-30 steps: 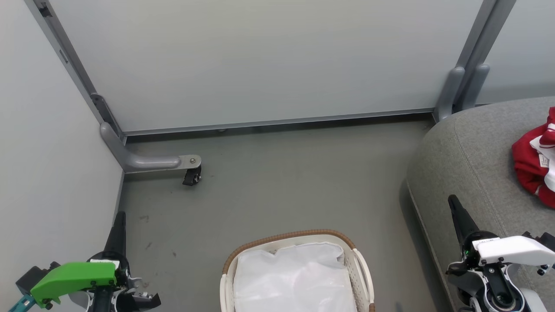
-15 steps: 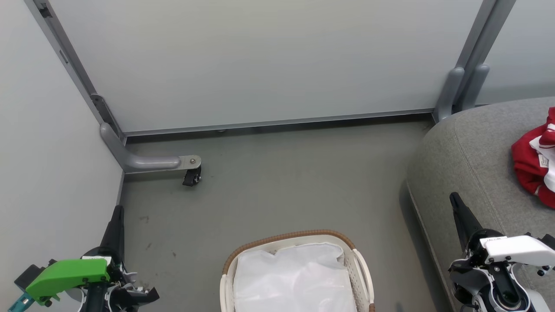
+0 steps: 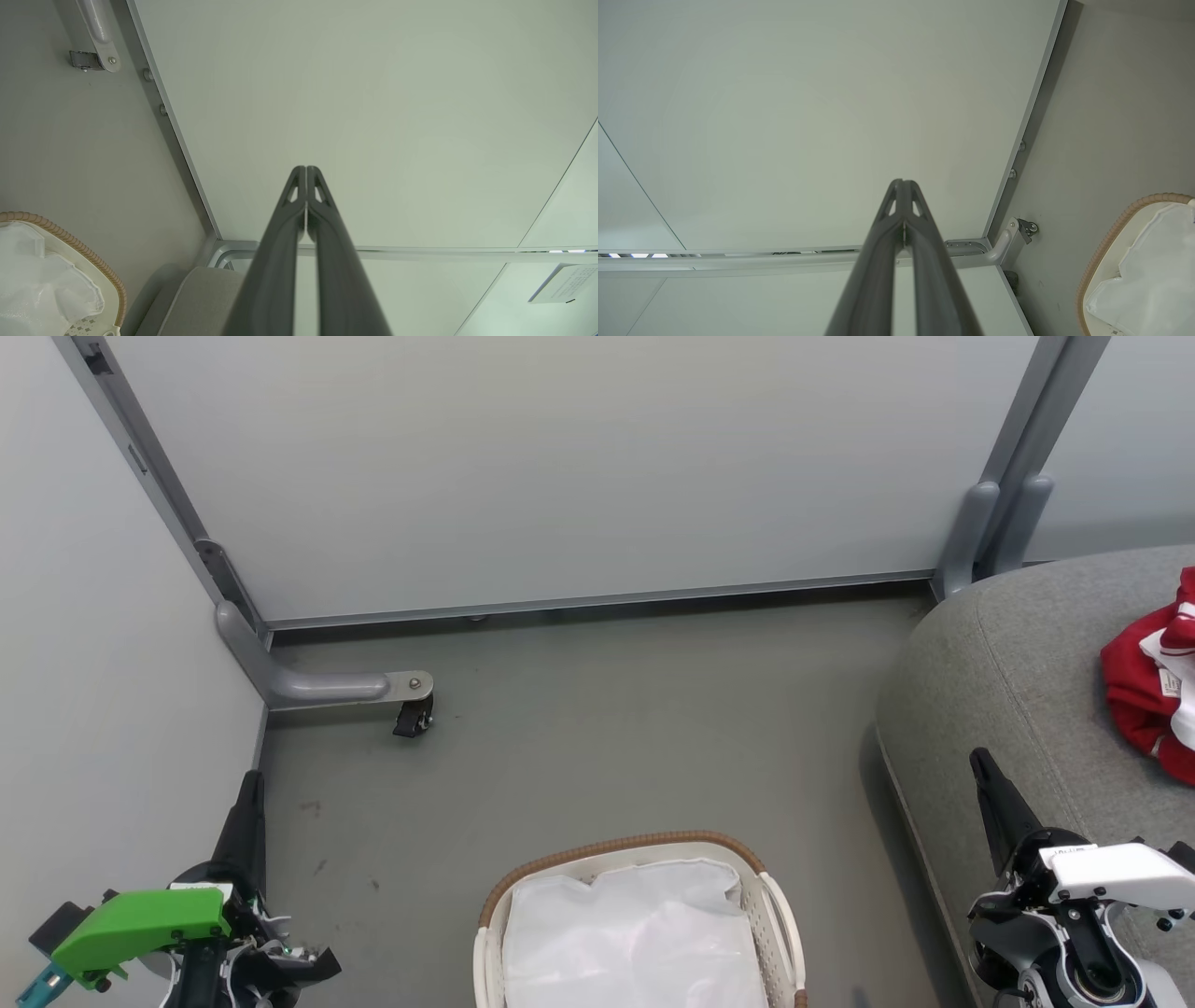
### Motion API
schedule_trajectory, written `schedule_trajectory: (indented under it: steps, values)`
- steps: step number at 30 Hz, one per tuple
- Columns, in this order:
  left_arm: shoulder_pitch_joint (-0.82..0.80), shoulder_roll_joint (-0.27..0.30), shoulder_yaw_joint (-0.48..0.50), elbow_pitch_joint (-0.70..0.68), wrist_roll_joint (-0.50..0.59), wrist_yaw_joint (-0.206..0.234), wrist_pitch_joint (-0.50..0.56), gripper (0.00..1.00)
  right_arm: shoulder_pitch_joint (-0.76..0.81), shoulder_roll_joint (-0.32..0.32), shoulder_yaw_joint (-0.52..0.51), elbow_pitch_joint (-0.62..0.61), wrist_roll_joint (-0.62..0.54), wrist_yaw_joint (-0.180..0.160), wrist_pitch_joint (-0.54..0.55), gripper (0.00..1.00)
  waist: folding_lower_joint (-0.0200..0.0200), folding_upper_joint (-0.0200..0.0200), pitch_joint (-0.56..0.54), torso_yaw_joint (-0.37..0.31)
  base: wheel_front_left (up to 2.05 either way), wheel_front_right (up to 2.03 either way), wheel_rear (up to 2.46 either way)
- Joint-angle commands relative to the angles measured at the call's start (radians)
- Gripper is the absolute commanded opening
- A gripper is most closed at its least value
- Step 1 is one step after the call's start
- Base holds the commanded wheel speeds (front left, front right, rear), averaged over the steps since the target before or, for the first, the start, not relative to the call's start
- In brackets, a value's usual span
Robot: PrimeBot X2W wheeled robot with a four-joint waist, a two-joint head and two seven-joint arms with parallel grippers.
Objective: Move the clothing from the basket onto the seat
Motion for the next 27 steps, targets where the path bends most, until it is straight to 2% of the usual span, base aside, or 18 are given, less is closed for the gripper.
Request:
schedule_trajectory:
  steps: [1,27]
  values:
    - [-0.010,0.006,0.002,-0.001,-0.003,-0.006,0.004,0.00,0.010,-0.006,-0.002,-0.004,0.003,0.000,0.003,0.00,0.0000,0.0000,0.000,0.000,0.00,0.00,0.00]
    - [-0.010,0.006,0.002,-0.001,-0.003,-0.006,0.003,0.00,0.010,-0.006,-0.002,-0.004,0.003,0.000,0.002,0.00,0.0000,0.0000,0.000,0.000,0.00,0.00,0.00]
